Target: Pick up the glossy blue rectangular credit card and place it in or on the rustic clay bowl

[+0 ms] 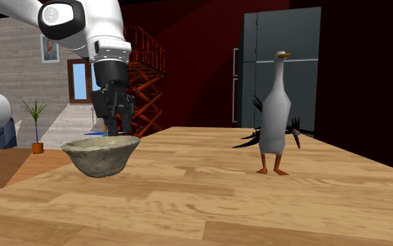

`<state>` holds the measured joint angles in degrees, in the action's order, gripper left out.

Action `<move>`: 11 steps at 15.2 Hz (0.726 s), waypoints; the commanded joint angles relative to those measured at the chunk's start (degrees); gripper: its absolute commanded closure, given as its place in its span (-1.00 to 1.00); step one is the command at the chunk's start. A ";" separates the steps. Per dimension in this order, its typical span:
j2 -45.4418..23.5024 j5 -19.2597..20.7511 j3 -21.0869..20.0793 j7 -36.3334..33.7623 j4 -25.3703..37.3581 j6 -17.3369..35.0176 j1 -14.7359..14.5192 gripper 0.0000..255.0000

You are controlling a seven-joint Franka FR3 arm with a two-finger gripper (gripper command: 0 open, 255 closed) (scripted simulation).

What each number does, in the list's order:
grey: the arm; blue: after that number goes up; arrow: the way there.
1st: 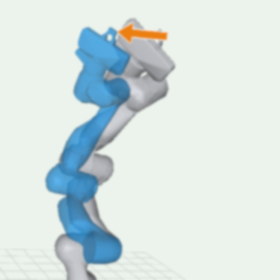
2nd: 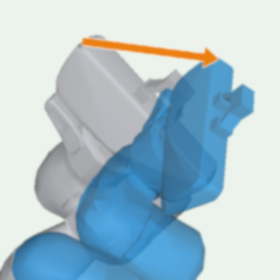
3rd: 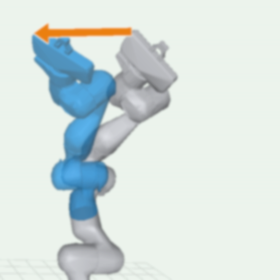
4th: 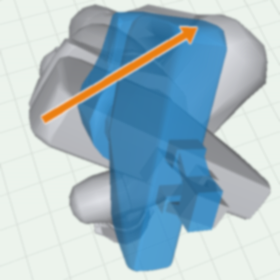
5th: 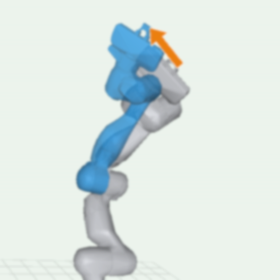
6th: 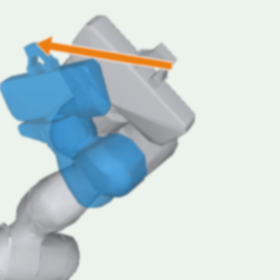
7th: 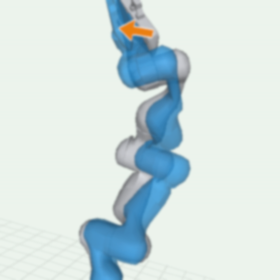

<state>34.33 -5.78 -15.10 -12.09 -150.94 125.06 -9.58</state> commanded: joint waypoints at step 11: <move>-0.45 0.02 -0.09 -0.01 -0.39 0.87 0.06 -1.00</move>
<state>33.88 -5.77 -15.18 -12.11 -151.34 125.92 -9.52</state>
